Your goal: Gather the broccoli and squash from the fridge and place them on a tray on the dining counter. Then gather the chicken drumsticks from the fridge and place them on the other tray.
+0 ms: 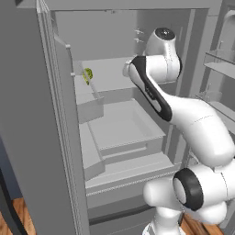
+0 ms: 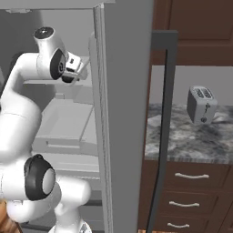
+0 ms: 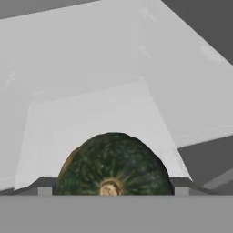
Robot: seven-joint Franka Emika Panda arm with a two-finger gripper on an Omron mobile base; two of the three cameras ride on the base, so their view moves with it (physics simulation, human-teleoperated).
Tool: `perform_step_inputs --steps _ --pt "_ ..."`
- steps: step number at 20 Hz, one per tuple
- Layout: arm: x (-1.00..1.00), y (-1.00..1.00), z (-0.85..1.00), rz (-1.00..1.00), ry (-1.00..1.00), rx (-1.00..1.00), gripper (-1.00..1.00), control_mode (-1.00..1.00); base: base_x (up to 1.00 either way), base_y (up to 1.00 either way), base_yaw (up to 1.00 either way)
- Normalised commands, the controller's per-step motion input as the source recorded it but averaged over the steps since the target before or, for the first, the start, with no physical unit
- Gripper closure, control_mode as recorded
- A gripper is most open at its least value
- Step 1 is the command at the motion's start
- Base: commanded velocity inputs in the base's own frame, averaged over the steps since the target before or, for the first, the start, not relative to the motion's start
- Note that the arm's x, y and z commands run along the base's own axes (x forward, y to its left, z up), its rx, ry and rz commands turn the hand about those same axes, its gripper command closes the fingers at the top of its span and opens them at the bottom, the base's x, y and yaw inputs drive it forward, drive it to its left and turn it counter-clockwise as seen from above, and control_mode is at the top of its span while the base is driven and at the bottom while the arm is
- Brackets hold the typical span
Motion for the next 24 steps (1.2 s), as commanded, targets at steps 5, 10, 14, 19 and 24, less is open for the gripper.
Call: perform_step_inputs --steps 5,10,14,19,24 --pt "-1.00 0.02 0.15 0.00 -0.02 0.00 1.00 -1.00 0.00 0.00 0.00" --pt "-0.99 0.00 0.12 0.00 -0.02 0.00 1.00 -1.00 0.00 0.00 0.00" --pt "-0.85 0.00 0.10 0.00 0.00 0.00 1.00 -1.00 0.00 0.00 0.00" --pt "-0.73 0.00 0.00 0.00 0.00 0.00 1.00 -1.00 0.00 0.00 0.00" --pt "-0.51 0.02 -0.08 0.00 0.00 -0.01 1.00 -1.00 0.00 0.00 0.00"
